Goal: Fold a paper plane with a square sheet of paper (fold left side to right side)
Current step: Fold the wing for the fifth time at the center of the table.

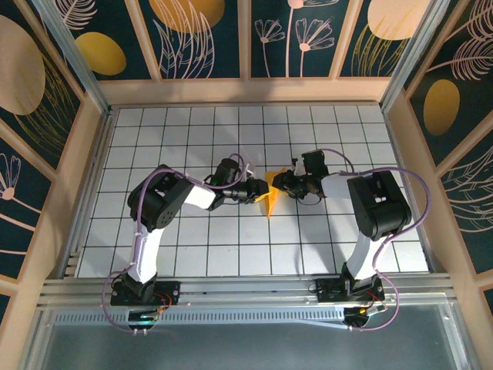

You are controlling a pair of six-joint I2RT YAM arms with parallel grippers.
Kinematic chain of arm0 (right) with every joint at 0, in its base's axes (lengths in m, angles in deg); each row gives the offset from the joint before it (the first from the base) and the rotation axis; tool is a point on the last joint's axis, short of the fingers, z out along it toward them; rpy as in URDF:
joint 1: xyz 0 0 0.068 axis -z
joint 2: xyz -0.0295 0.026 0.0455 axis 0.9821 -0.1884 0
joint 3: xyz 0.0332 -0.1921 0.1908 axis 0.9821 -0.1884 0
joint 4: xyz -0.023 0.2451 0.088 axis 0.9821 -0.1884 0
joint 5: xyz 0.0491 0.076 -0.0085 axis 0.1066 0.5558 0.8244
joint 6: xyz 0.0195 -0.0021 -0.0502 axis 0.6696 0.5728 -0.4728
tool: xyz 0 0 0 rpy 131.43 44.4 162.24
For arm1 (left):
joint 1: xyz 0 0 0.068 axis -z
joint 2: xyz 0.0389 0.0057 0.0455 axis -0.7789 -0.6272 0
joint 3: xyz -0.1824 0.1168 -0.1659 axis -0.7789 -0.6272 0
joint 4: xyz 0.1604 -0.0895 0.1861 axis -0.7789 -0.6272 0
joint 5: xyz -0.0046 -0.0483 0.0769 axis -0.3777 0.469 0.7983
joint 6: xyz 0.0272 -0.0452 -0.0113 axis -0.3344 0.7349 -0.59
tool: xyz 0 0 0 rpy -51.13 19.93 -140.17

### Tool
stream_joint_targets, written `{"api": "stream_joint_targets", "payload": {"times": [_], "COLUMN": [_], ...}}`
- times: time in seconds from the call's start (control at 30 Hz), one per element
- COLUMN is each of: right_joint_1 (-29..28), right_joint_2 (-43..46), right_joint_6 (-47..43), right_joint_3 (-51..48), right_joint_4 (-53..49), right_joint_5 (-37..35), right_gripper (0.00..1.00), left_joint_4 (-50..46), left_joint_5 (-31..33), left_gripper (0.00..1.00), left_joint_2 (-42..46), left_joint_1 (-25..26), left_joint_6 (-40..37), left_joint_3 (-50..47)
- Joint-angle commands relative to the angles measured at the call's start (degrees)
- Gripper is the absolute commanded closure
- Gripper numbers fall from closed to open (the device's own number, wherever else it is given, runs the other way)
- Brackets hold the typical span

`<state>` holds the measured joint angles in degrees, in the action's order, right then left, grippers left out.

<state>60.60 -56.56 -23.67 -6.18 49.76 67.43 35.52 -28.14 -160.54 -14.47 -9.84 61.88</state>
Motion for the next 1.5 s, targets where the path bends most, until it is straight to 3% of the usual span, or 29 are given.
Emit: {"api": "stream_joint_targets", "payload": {"times": [0.0,0.27,0.87,1.47], "right_joint_1": [-0.94,-0.96,-1.01,-0.24], "right_joint_2": [-2.92,-2.99,0.17,4.30], "right_joint_6": [-2.14,-2.34,-2.27,-2.61], "right_joint_3": [0.17,0.26,1.30,0.38], "right_joint_4": [-2.58,-2.64,-3.65,-5.23], "right_joint_5": [-3.68,-3.76,-3.06,-4.21], "right_gripper": [0.62,0.62,0.62,0.62], "left_joint_4": [-3.45,-9.08,-16.35,-18.92], "left_joint_5": [1.36,4.25,9.38,12.36], "left_gripper": [0.74,0.91,1.00,1.00], "left_joint_2": [-1.93,-1.97,-2.94,-3.55], "left_joint_1": [-0.46,-0.46,-0.48,-0.40], "left_joint_6": [-3.00,-6.45,-10.71,-11.14], "left_joint_3": [2.08,3.32,4.28,4.39]}}
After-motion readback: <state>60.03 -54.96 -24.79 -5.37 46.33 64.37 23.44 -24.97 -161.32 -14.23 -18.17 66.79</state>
